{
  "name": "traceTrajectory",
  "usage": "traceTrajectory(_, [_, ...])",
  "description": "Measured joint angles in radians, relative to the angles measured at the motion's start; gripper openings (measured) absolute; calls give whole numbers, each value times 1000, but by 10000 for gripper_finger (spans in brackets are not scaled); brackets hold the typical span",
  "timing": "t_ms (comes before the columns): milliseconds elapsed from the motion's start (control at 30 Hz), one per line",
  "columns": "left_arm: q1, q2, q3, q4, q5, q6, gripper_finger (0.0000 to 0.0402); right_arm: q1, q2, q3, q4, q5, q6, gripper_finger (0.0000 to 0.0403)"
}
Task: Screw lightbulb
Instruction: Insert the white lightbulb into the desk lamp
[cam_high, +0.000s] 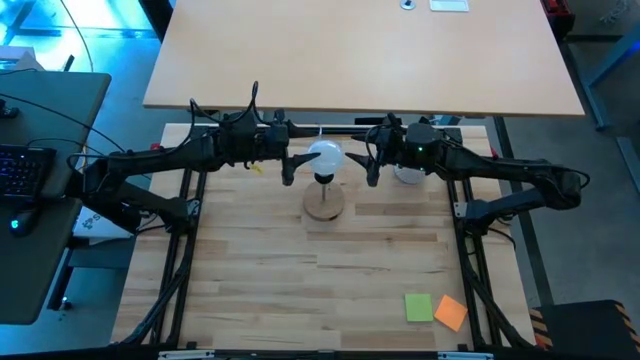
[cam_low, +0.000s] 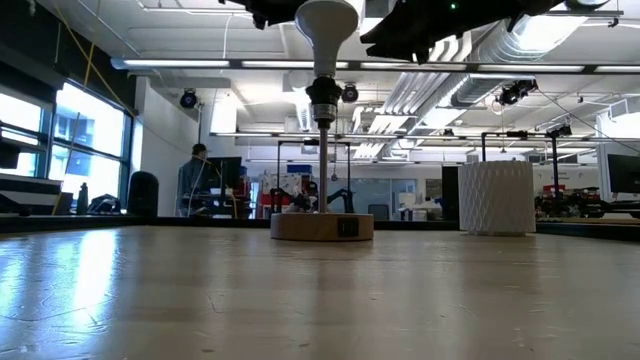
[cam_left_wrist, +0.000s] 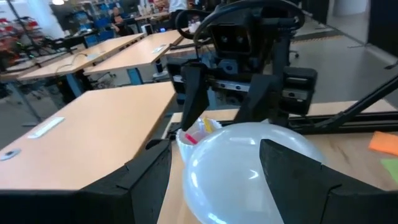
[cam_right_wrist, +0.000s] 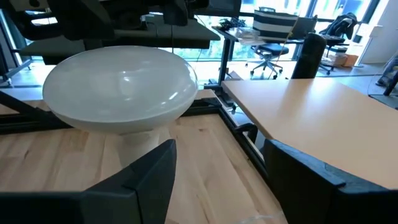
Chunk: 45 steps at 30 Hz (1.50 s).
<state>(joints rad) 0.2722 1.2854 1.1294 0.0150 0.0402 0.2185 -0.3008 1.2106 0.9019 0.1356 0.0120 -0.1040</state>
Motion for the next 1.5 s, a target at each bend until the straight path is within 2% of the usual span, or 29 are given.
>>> traceTrajectory(100, [0,-5,1,1,-30,11,241,0,0,0,4,6,3,238])
traceTrajectory(233, [-10,-48,1,-8,-38,23,241,-3,-1,0,4,96,29,238])
traceTrajectory(333, [-44,-98,3,-65,-50,57,239,-29,5,0,19,38,44,234])
traceTrajectory(400, [-90,-134,-31,-73,-110,75,230,-43,22,0,36,10,62,223])
traceTrajectory(500, [-165,-183,-130,-39,-199,86,198,-60,56,0,34,16,62,194])
traceTrajectory(667, [-261,-245,-317,102,-316,7,131,-69,87,0,-2,56,91,130])
traceTrajectory(833, [-320,-295,-471,283,-407,-77,79,-9,31,-4,-130,118,131,63])
traceTrajectory(900, [-333,-311,-512,322,-430,-108,65,29,1,-54,-129,149,150,41])
traceTrajectory(967, [-341,-323,-541,332,-443,-135,55,60,-37,-129,-66,153,172,23])
traceTrajectory(1067, [-346,-323,-566,359,-446,-166,45,99,-82,-266,125,130,242,6])
traceTrajectory(1200, [-347,-306,-579,397,-445,-191,38,134,-93,-394,370,67,288,2])
traceTrajectory(1300, [-354,-292,-579,444,-444,-191,36,153,-95,-431,463,40,288,2])
traceTrajectory(1500, [-361,-275,-579,537,-427,-203,36,171,-104,-417,507,40,287,2])
